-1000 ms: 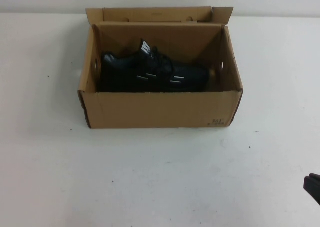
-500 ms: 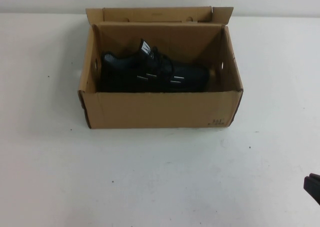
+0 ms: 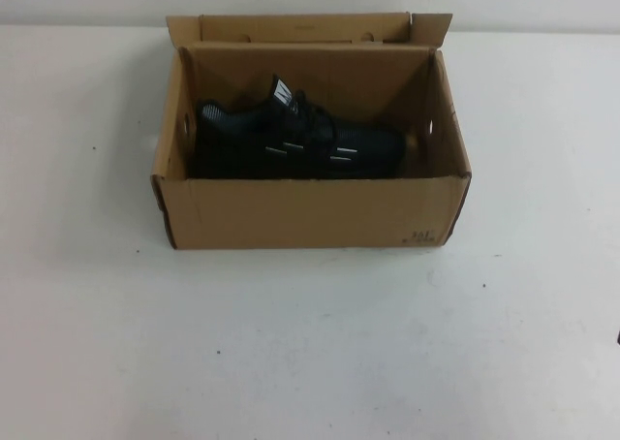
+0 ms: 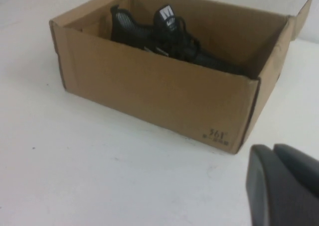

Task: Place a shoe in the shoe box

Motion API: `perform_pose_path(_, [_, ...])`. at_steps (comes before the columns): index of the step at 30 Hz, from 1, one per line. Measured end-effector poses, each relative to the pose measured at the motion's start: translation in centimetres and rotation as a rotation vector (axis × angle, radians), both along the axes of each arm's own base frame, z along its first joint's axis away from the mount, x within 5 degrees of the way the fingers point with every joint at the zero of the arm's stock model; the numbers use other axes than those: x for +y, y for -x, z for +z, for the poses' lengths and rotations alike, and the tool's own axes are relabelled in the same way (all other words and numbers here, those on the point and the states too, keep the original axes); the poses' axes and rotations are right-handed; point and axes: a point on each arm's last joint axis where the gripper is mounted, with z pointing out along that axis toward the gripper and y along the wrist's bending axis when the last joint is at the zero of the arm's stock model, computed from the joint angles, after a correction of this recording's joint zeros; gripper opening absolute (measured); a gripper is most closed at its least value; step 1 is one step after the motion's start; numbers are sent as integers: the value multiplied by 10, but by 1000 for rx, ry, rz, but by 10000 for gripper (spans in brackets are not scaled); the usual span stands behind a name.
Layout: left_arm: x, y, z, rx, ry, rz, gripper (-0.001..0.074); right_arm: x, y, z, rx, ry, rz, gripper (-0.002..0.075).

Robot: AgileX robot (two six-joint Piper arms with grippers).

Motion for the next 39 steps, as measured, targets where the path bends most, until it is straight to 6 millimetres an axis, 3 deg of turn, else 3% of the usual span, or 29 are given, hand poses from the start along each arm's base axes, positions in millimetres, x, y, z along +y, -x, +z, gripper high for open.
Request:
perform_pose_path(9, [0, 0, 0, 2, 0, 1, -1, -23, 13, -4, -81, 18, -204, -17])
perform_pose_path(21, [0, 0, 0, 2, 1, 1, -1, -38, 22, -87, 46, -29, -436, -17])
perform_pose_path(39, [0, 0, 0, 4, 2, 1, -1, -39, 22, -92, 72, -15, -445, -17])
